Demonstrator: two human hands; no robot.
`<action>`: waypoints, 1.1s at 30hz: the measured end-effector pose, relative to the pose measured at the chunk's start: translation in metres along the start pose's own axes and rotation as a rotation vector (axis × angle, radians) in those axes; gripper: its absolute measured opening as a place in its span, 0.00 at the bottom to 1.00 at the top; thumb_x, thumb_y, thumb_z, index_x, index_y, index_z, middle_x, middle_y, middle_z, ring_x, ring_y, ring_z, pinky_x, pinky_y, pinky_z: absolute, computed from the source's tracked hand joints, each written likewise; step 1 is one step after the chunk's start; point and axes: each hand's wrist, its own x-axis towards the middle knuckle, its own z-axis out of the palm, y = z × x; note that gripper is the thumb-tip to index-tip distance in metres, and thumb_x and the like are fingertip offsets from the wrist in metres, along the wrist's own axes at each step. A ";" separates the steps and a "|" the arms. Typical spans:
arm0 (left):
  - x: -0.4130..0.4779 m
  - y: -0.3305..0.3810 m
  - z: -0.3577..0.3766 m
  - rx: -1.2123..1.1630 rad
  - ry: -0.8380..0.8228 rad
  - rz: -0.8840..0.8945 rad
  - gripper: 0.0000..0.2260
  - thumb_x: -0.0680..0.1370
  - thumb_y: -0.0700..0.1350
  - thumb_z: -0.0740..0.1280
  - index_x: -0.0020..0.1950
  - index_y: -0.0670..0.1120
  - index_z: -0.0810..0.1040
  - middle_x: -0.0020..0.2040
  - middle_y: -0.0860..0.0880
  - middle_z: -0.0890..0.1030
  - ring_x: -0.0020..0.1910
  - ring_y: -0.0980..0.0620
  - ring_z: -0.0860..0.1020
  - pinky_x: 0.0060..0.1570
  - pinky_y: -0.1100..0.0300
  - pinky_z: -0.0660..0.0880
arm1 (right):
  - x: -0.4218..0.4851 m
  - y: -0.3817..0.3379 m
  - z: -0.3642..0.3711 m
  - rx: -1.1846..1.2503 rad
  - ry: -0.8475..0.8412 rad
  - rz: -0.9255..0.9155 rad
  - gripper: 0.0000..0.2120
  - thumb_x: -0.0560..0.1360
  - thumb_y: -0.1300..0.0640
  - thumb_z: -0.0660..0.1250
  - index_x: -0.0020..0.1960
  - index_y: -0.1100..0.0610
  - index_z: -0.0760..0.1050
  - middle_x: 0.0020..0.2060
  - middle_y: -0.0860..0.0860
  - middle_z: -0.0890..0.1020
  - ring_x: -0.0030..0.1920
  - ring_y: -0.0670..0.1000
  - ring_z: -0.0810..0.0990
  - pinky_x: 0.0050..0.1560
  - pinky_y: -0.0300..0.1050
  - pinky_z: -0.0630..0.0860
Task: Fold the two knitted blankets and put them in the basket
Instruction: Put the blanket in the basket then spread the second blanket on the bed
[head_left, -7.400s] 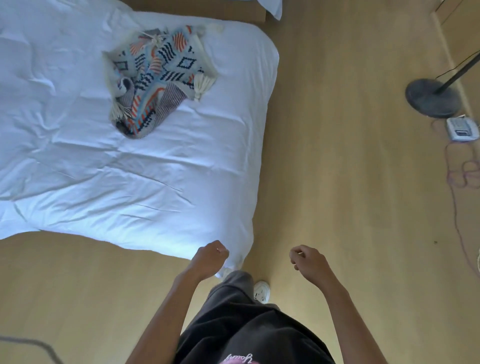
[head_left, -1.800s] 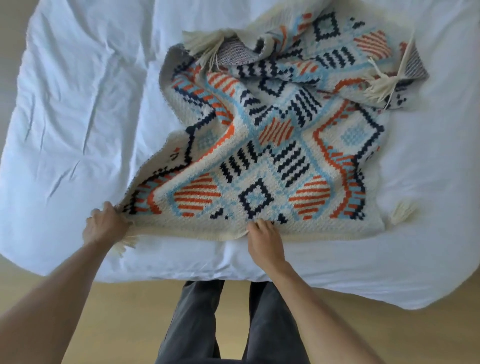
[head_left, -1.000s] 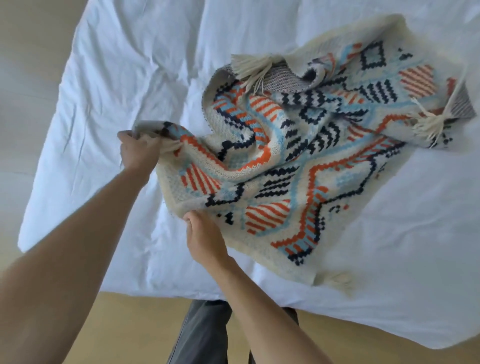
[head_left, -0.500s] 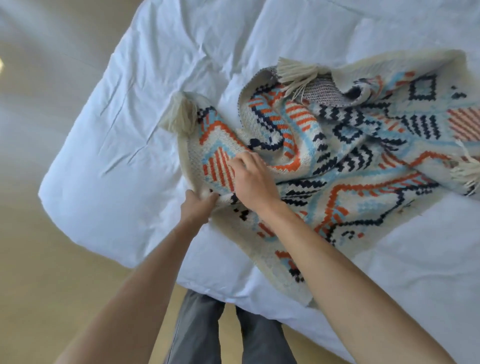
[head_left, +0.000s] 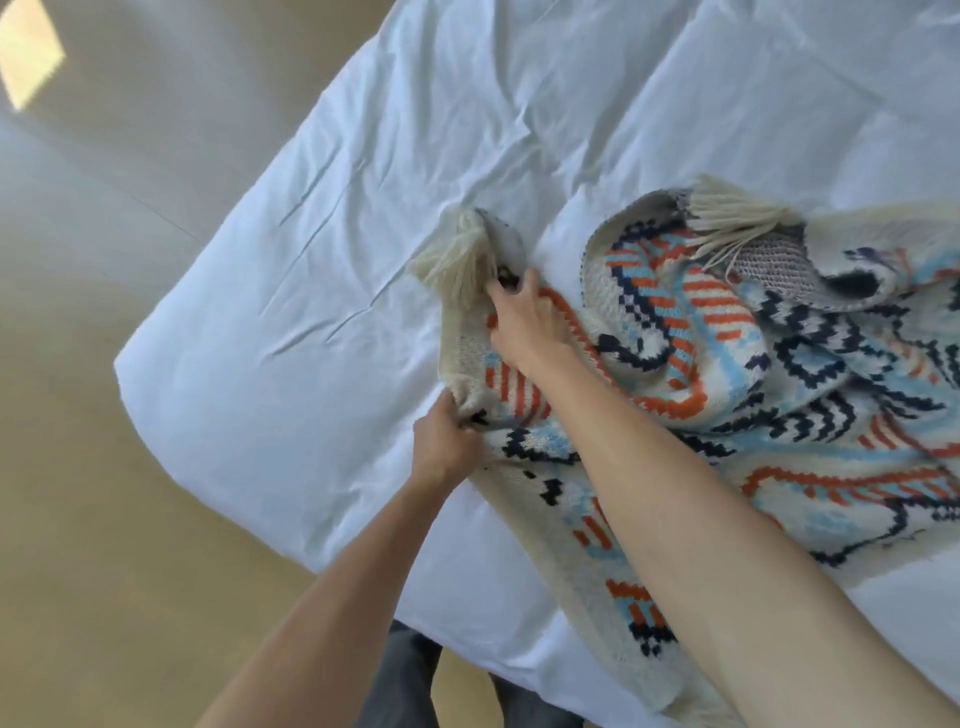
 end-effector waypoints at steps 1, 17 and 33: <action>0.008 0.002 -0.009 0.015 0.045 0.022 0.08 0.70 0.31 0.55 0.43 0.43 0.66 0.35 0.51 0.70 0.34 0.53 0.68 0.27 0.63 0.63 | 0.007 -0.002 -0.002 0.020 -0.007 0.026 0.24 0.75 0.63 0.63 0.69 0.52 0.62 0.63 0.61 0.63 0.51 0.61 0.75 0.45 0.52 0.74; 0.219 0.202 -0.171 0.183 0.449 0.307 0.15 0.75 0.51 0.63 0.56 0.42 0.70 0.48 0.43 0.76 0.48 0.41 0.74 0.39 0.53 0.68 | 0.179 -0.006 -0.198 0.531 0.718 0.033 0.23 0.77 0.61 0.61 0.71 0.57 0.62 0.63 0.56 0.65 0.52 0.46 0.70 0.52 0.23 0.65; 0.094 0.017 -0.099 0.344 0.113 0.032 0.18 0.75 0.60 0.62 0.50 0.48 0.61 0.36 0.53 0.72 0.35 0.47 0.76 0.32 0.54 0.74 | 0.009 -0.031 -0.020 0.183 0.291 -0.196 0.15 0.72 0.62 0.65 0.59 0.56 0.74 0.50 0.53 0.73 0.51 0.52 0.71 0.56 0.47 0.71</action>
